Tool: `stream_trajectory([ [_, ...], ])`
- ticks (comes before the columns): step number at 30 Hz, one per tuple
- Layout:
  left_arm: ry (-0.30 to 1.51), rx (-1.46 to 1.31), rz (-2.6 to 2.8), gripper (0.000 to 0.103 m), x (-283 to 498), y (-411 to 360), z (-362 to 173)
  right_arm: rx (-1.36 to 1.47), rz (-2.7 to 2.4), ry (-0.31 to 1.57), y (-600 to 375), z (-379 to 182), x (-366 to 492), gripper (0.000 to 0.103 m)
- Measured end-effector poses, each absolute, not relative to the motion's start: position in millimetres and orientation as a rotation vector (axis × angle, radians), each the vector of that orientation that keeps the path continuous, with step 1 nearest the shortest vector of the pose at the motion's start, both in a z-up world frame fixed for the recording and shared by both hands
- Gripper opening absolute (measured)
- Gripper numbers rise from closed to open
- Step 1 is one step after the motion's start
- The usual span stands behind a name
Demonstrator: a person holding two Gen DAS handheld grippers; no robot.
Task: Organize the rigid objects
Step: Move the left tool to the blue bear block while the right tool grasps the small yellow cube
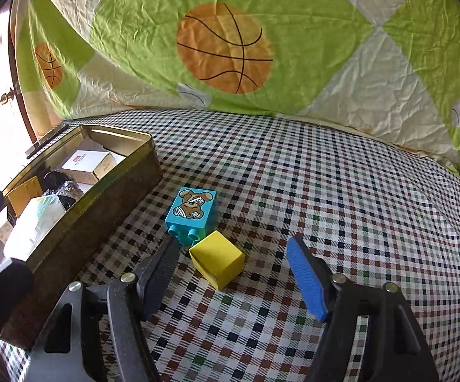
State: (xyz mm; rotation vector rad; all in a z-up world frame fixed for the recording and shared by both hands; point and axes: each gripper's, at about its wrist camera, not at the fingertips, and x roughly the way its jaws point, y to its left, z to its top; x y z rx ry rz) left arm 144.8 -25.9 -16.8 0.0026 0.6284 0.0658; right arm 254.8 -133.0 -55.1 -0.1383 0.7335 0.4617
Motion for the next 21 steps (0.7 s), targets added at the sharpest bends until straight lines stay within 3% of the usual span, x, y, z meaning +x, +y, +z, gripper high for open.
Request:
stream_trajectory([
  [3, 0.609, 0.028, 0.098, 0.102, 144, -24, -17, -0.126, 0.484, 0.759, -134, -58, 262, 0.053],
  [5, 0.610, 0.021, 0.104, 0.102, 144, -19, -17, -0.122, 0.510, 0.764, -134, -58, 262, 0.037],
  [8, 0.602, 0.024, 0.146, 0.102, 146, -14, -18, -0.141, 0.520, 0.772, -133, -59, 260, 0.028],
  [21, 0.662, 0.125, 0.081, 0.102, 195, -74, -43, -0.052, 0.322, 0.759, -193, -57, 272, 0.027],
])
